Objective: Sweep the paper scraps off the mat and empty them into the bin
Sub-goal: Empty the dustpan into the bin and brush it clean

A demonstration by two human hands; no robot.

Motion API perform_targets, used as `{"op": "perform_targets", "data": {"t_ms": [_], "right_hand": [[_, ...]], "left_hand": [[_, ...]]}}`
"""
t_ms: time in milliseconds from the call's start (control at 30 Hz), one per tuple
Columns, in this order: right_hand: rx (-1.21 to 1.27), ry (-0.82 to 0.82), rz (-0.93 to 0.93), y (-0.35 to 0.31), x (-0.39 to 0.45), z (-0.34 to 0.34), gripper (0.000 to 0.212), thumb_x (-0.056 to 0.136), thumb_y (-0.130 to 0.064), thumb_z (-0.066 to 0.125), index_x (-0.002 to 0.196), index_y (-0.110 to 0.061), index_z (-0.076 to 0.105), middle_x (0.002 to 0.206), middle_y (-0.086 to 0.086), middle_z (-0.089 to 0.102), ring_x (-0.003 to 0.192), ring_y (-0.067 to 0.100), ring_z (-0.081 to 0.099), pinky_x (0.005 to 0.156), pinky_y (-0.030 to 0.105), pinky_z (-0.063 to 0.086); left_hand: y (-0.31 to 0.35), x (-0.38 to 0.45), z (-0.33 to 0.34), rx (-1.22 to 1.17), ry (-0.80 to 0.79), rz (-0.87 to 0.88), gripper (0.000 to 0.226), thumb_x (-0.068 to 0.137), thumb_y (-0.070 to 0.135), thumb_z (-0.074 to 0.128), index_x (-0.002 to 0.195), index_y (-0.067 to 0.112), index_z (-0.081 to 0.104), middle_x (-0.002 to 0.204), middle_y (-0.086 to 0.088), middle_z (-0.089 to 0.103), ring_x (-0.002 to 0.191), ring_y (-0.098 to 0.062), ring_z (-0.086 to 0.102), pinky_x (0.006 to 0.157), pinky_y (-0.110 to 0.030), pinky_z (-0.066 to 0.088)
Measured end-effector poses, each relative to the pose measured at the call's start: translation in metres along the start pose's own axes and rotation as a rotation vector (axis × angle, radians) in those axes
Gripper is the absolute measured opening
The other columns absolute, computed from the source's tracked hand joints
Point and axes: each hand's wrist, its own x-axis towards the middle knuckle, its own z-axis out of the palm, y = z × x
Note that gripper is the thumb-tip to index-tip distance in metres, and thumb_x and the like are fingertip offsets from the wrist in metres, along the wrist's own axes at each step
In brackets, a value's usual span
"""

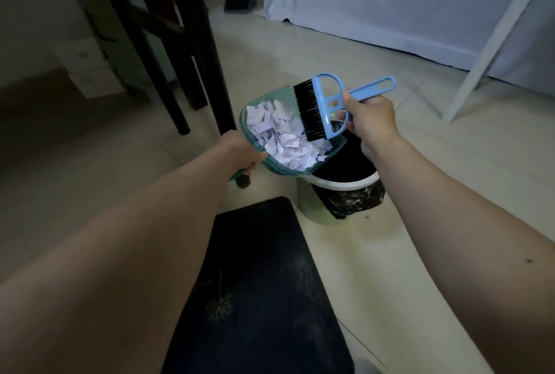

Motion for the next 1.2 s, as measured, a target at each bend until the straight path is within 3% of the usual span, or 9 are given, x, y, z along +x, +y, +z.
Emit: {"op": "perform_targets", "data": {"t_ms": [133,267,433,567,700,867,967,1100,1200], "right_hand": [[-0.114,-0.004,0.06,0.028,0.011,0.007,0.016,0.09,-0.018,0.062,0.074,-0.017,0.063,0.076,0.002,0.068,0.063,0.014,0.06,0.062,0.025,0.053],[-0.19,0.069,0.119,0.049,0.021,0.0,0.022,0.087,-0.021,0.067,0.065,-0.017,0.061,0.069,-0.001,0.066,0.069,0.02,0.064,0.077,0.04,0.056],[-0.264,0.154,0.125,0.054,0.032,-0.01,0.028,0.086,-0.027,0.067,0.061,-0.015,0.061,0.065,0.0,0.064,0.066,0.021,0.063,0.073,0.039,0.055],[-0.298,0.222,0.109,0.05,0.039,-0.02,0.024,0.087,-0.027,0.064,0.075,-0.006,0.066,0.076,0.005,0.066,0.07,0.021,0.062,0.076,0.038,0.055],[-0.179,0.283,0.084,0.039,0.042,-0.027,0.024,0.088,-0.024,0.062,0.065,-0.018,0.06,0.069,-0.002,0.064,0.066,0.015,0.062,0.075,0.033,0.056],[-0.009,0.226,0.022,0.028,0.037,-0.018,0.021,0.09,-0.016,0.061,0.069,-0.02,0.061,0.068,-0.003,0.063,0.062,0.012,0.062,0.065,0.026,0.055],[-0.033,0.106,0.059,0.035,0.032,-0.005,0.019,0.09,-0.017,0.061,0.072,-0.019,0.063,0.07,0.0,0.064,0.058,0.009,0.06,0.058,0.026,0.05],[-0.163,0.05,0.12,0.058,0.027,0.004,0.019,0.089,-0.022,0.062,0.07,-0.02,0.064,0.078,0.001,0.069,0.069,0.015,0.064,0.075,0.034,0.056],[-0.177,0.117,0.144,0.064,0.028,-0.002,0.021,0.089,-0.024,0.063,0.068,-0.02,0.065,0.071,0.0,0.067,0.065,0.016,0.062,0.076,0.036,0.056]], "left_hand": [[0.007,0.009,0.007,0.062,-0.002,0.015,0.024,0.085,0.019,0.071,0.078,0.005,0.054,0.081,-0.013,0.063,0.067,-0.021,0.056,0.083,-0.037,0.055],[0.009,0.015,0.011,0.073,-0.022,-0.002,0.029,0.085,0.02,0.07,0.071,0.007,0.049,0.074,-0.01,0.06,0.066,-0.021,0.056,0.078,-0.035,0.056],[0.01,0.023,0.01,0.06,-0.003,0.0,0.025,0.085,0.018,0.071,0.074,0.008,0.051,0.071,-0.008,0.06,0.076,-0.021,0.059,0.087,-0.04,0.057],[0.016,0.023,0.005,0.106,-0.004,-0.001,0.023,0.086,0.018,0.069,0.077,0.006,0.052,0.075,-0.009,0.059,0.076,-0.02,0.057,0.088,-0.036,0.054],[0.021,0.023,0.001,0.153,0.005,0.006,0.022,0.088,0.018,0.067,0.077,0.006,0.052,0.079,-0.01,0.06,0.074,-0.019,0.055,0.087,-0.034,0.054],[0.029,0.024,-0.005,0.224,0.005,0.031,0.031,0.088,0.022,0.067,0.106,-0.003,0.06,0.091,-0.012,0.063,0.081,-0.02,0.057,0.091,-0.034,0.055],[0.032,0.022,-0.006,0.26,0.0,0.035,0.039,0.087,0.024,0.067,0.113,-0.005,0.061,0.093,-0.012,0.064,0.083,-0.02,0.059,0.094,-0.037,0.054],[0.033,0.021,-0.004,0.244,-0.013,0.037,0.038,0.086,0.023,0.069,0.112,-0.004,0.062,0.089,-0.011,0.064,0.079,-0.02,0.058,0.093,-0.037,0.055],[0.033,0.022,-0.005,0.26,-0.026,0.045,0.032,0.086,0.023,0.069,0.107,-0.002,0.063,0.089,-0.012,0.064,0.079,-0.02,0.057,0.094,-0.037,0.054]]}}
